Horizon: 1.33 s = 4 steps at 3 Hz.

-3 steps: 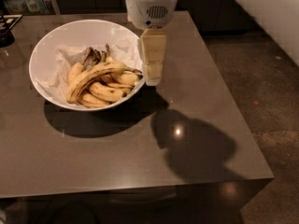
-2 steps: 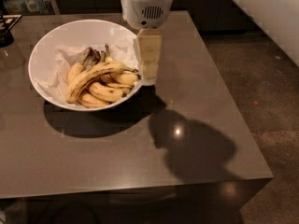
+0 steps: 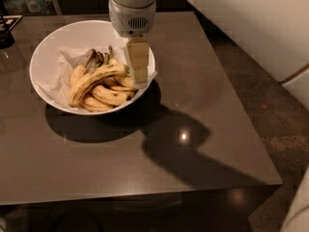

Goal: Pick banana from white bowl

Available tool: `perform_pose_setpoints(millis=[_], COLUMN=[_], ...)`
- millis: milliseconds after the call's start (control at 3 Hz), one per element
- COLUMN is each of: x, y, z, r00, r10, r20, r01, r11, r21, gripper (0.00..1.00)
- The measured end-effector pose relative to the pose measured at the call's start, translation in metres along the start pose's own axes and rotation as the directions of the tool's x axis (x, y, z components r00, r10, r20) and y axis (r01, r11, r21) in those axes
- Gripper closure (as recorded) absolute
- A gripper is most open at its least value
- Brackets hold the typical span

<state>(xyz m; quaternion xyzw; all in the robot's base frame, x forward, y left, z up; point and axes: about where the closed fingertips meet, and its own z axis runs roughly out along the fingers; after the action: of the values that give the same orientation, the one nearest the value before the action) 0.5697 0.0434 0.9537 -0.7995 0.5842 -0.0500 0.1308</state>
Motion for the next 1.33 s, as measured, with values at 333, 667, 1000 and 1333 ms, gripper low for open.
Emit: perform_pose_setpoints(millis=[333, 667, 1000, 1333], x=[-0.012, -0.023, -0.033, -0.041], y=[-0.010, -0.014, -0.015, -0.017], z=[0.022, 0.040, 0.047, 0.053], r00=[0.999, 0.998, 0.996, 0.994], r10=[-0.038, -0.060, -0.082, -0.100], r20=[0.001, 0.013, 0.024, 0.031], r01=[0.038, 0.061, 0.084, 0.103], r11=[0.9986, 0.9955, 0.9923, 0.9893], r21=[-0.037, -0.073, -0.091, -0.103], gripper=[0.05, 0.15, 0.28, 0.34])
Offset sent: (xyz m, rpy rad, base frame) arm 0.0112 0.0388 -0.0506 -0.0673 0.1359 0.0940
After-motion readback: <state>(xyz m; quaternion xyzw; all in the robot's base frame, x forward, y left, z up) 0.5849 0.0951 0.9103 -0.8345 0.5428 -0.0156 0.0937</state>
